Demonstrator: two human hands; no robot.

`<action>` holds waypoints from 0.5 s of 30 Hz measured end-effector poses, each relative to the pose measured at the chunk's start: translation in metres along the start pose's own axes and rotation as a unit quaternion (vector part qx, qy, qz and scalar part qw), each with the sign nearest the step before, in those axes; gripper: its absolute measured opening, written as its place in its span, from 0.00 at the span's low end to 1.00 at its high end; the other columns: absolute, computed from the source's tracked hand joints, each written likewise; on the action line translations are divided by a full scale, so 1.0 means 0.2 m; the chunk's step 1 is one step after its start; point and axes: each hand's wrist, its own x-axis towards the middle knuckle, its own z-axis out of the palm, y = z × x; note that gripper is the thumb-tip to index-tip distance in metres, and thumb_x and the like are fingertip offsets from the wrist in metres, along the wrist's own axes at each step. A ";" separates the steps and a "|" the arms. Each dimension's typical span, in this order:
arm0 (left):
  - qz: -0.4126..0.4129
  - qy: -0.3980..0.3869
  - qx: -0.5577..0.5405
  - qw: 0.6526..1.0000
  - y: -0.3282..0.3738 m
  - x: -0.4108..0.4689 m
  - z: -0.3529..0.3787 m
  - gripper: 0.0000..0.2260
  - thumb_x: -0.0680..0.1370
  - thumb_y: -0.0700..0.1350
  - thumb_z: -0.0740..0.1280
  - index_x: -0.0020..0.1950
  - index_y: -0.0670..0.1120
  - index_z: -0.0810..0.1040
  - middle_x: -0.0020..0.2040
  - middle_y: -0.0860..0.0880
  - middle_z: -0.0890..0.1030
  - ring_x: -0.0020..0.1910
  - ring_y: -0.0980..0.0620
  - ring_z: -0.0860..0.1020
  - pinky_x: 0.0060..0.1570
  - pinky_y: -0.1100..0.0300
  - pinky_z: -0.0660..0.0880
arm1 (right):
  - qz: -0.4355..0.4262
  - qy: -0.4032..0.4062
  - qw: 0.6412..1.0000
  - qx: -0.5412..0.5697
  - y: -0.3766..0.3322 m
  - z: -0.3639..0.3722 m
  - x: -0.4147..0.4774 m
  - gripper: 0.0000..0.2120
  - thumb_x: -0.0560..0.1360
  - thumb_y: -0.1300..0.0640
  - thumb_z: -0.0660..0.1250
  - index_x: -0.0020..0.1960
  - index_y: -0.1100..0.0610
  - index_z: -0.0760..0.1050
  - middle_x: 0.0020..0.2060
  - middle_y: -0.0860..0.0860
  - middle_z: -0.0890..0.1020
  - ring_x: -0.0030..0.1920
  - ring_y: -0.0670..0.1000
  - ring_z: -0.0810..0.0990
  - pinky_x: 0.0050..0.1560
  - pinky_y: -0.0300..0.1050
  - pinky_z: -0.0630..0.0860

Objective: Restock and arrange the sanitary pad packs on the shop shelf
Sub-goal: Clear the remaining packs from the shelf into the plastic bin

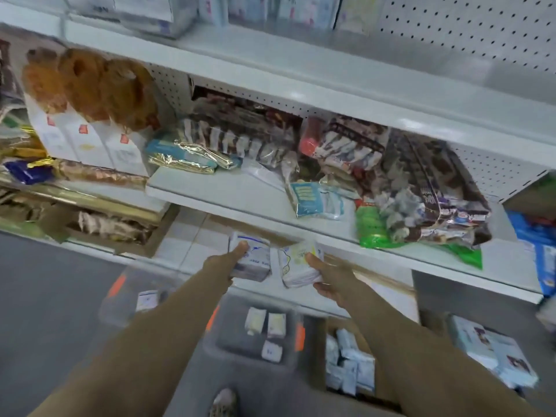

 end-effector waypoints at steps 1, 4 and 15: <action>-0.012 -0.002 0.006 1.000 -0.03 0.06 -0.01 0.24 0.67 0.63 0.77 0.38 0.41 0.81 0.37 0.43 0.82 0.34 0.47 0.73 0.40 0.55 0.71 | 0.015 0.010 1.000 -0.006 0.05 0.03 0.06 0.22 0.70 0.46 0.79 0.50 0.62 0.79 0.38 0.55 0.80 0.35 0.51 0.75 0.34 0.40 0.74; -0.055 -0.002 0.020 0.998 -0.15 0.26 -0.04 0.28 0.65 0.64 0.78 0.47 0.40 0.82 0.42 0.43 0.84 0.38 0.46 0.75 0.45 0.53 0.75 | 0.053 0.024 0.998 -0.017 0.22 0.12 0.21 0.24 0.68 0.44 0.80 0.47 0.63 0.79 0.39 0.58 0.83 0.39 0.54 0.79 0.40 0.44 0.79; -0.169 0.040 0.021 0.985 -0.84 0.92 0.05 0.56 0.45 0.71 0.80 0.62 0.37 0.78 0.42 0.42 0.85 0.35 0.46 0.83 0.43 0.50 0.82 | 0.174 0.068 0.981 -0.050 0.94 0.31 0.85 0.32 0.63 0.38 0.81 0.52 0.63 0.82 0.42 0.56 0.84 0.38 0.52 0.83 0.35 0.42 0.80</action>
